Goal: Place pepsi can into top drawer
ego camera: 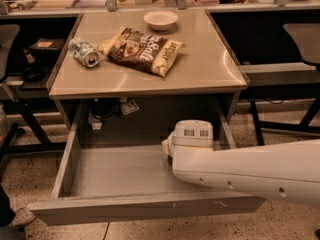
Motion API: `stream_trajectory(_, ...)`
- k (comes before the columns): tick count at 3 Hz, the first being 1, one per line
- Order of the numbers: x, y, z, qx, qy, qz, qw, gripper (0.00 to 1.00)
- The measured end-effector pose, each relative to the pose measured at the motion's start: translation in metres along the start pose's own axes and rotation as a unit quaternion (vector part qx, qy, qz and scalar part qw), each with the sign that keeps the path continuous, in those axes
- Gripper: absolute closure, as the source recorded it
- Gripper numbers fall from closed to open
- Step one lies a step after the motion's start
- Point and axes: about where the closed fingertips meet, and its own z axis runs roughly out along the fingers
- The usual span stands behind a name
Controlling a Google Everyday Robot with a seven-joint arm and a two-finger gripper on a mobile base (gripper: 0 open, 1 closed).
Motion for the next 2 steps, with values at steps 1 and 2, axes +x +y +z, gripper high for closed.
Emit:
stream_trajectory(1, 0.0, 0.0, 0.0, 0.0, 0.0, 0.0, 1.0, 0.58)
stream_trajectory(2, 0.0, 0.0, 0.0, 0.0, 0.0, 0.0, 1.0, 0.35)
